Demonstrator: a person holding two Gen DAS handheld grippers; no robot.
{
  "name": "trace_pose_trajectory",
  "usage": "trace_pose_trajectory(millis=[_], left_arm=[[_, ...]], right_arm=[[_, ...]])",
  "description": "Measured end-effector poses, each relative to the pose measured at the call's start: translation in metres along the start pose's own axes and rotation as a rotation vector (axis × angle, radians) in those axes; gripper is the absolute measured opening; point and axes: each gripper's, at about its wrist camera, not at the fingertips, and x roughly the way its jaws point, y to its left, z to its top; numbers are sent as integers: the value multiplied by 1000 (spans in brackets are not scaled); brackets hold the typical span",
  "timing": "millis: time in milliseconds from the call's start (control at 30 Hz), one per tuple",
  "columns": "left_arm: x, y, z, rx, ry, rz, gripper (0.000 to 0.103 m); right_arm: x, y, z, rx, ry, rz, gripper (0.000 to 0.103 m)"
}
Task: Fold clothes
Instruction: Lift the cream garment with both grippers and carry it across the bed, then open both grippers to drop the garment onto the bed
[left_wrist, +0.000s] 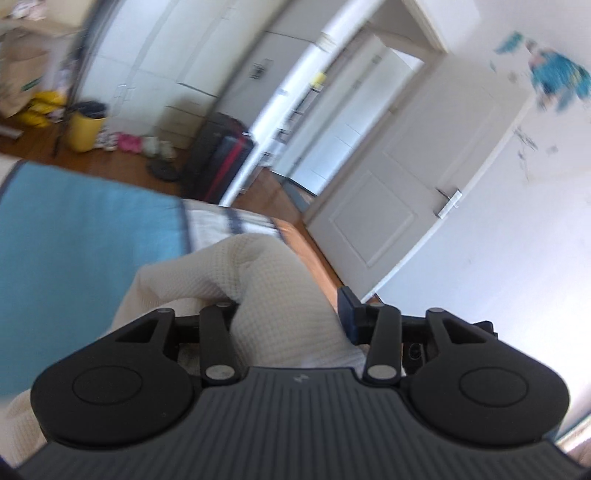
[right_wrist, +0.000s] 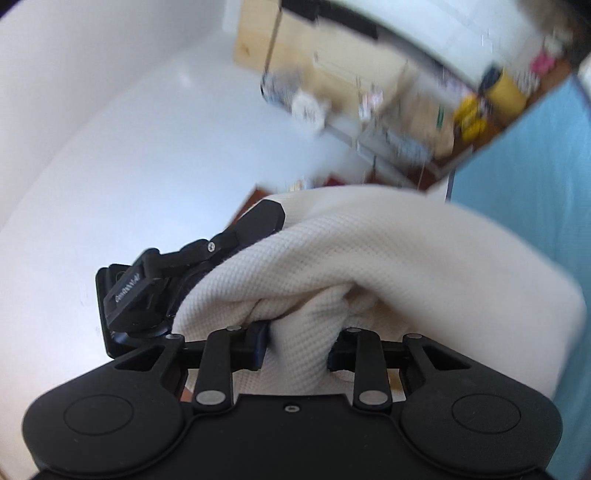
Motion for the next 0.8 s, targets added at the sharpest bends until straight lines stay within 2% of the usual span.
trace_pose_trajectory(millis=[200,333,500,700,800], left_arm=[[64,-63,32,84,41,-73,41],[112,-106,58,161,79,-55,41],[159,-130,91,189,113,-25,41],[179,-169,131,270,51,-61,41],[176,-185,143,283,6,-103,41]], right_arm=[[-71,10,43,-84,-137,-86,33],[-101,6,69,-117,-177,-137,33],[-117,-8,100,-131,-232,-182,32],[-133,16,151,-258,-328,-235,31],[-134,44,162,-370,-369,-323,30]])
